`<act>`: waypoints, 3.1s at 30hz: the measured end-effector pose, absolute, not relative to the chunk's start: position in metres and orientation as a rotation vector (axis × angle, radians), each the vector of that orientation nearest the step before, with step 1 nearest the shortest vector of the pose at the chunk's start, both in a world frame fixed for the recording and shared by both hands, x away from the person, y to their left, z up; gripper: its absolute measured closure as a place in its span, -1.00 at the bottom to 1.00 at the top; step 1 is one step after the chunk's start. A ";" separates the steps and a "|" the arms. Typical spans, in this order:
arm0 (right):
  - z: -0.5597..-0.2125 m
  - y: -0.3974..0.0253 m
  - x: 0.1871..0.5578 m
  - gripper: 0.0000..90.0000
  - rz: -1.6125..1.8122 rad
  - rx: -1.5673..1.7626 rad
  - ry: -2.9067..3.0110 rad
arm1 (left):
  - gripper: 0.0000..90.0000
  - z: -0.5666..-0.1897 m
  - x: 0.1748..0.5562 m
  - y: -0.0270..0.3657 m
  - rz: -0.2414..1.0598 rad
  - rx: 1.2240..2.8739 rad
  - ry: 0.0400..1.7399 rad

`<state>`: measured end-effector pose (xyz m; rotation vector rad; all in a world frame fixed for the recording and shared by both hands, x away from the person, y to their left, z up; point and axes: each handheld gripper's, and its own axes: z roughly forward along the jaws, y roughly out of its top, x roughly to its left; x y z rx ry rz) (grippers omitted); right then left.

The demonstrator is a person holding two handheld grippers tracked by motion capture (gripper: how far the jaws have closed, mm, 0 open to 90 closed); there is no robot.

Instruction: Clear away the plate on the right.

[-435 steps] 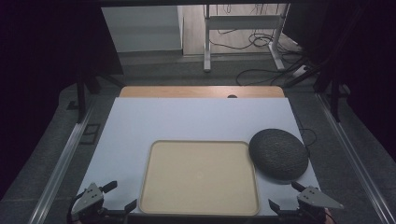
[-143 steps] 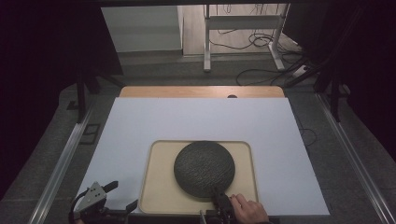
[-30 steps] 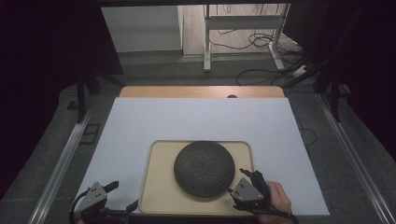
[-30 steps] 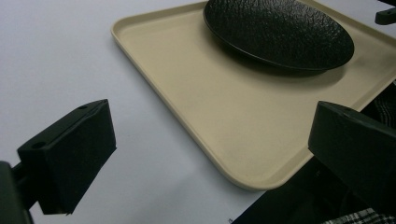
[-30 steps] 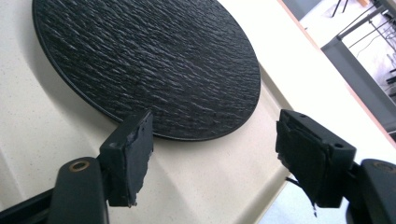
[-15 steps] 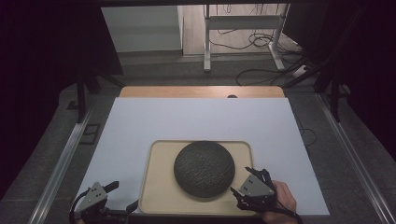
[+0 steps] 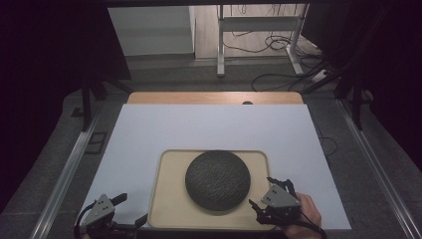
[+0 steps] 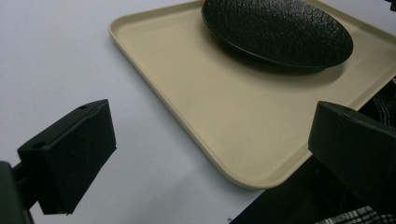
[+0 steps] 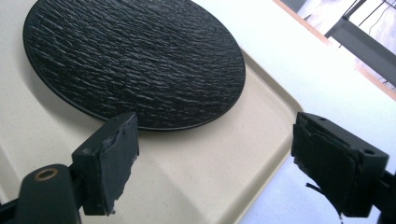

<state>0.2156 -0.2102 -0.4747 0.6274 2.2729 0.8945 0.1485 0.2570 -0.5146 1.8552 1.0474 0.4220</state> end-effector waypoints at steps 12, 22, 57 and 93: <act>-0.474 -0.220 0.213 -0.79 0.916 0.678 2.267 | -0.99 -0.515 0.148 0.257 0.421 1.858 1.049; -0.474 -0.225 0.209 -0.85 0.935 0.699 2.259 | -0.99 -0.515 0.148 0.257 0.421 1.856 1.048; -0.474 -0.247 0.199 -0.91 0.990 0.786 2.246 | -0.99 -0.515 0.148 0.258 0.423 1.842 1.055; -0.471 -0.279 0.186 -0.91 1.025 0.880 2.176 | -0.99 -0.515 0.147 0.259 0.425 1.833 1.059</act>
